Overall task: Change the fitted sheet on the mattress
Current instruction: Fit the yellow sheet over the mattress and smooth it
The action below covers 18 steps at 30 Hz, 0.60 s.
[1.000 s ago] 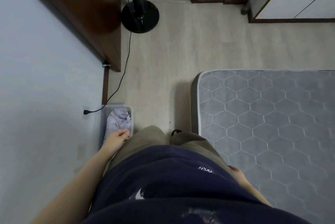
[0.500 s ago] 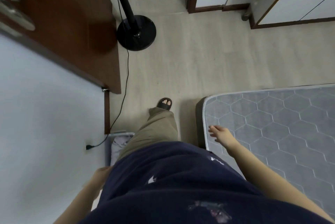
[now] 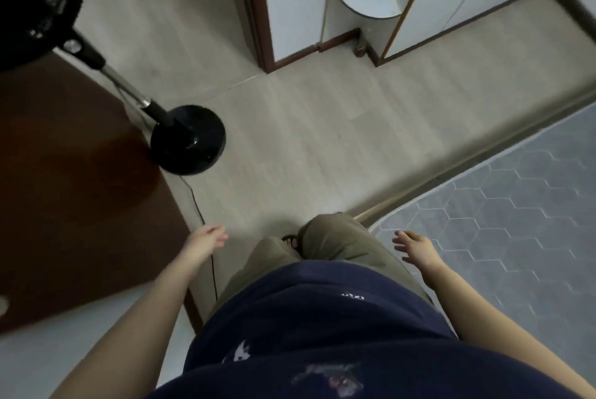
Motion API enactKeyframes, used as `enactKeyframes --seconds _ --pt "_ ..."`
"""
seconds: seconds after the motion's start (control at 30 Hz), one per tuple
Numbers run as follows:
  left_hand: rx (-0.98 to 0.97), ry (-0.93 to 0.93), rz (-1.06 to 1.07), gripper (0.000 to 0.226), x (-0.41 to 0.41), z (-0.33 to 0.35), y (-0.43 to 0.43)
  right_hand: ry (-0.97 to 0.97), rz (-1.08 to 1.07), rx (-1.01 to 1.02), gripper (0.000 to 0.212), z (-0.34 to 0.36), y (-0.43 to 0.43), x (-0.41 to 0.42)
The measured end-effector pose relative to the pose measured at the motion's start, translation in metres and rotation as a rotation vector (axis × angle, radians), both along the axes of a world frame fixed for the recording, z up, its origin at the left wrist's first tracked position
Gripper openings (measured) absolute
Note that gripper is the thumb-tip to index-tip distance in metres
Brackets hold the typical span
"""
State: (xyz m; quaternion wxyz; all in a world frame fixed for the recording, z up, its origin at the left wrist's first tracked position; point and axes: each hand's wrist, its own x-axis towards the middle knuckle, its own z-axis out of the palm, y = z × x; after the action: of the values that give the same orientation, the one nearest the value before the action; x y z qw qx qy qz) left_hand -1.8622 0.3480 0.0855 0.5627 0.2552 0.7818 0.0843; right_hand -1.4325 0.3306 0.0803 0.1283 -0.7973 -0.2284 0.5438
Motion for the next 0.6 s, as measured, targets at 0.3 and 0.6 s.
enactKeyframes --seconds 0.3,0.6 --pt "0.087 -0.098 -0.241 0.035 0.089 -0.004 0.204 -0.087 -0.199 -0.237 0.032 -0.03 0.009 0.056" --pt "-0.046 0.085 -0.226 0.033 0.089 -0.008 0.284 0.019 -0.335 -0.11 0.024 -0.027 0.181 0.085"
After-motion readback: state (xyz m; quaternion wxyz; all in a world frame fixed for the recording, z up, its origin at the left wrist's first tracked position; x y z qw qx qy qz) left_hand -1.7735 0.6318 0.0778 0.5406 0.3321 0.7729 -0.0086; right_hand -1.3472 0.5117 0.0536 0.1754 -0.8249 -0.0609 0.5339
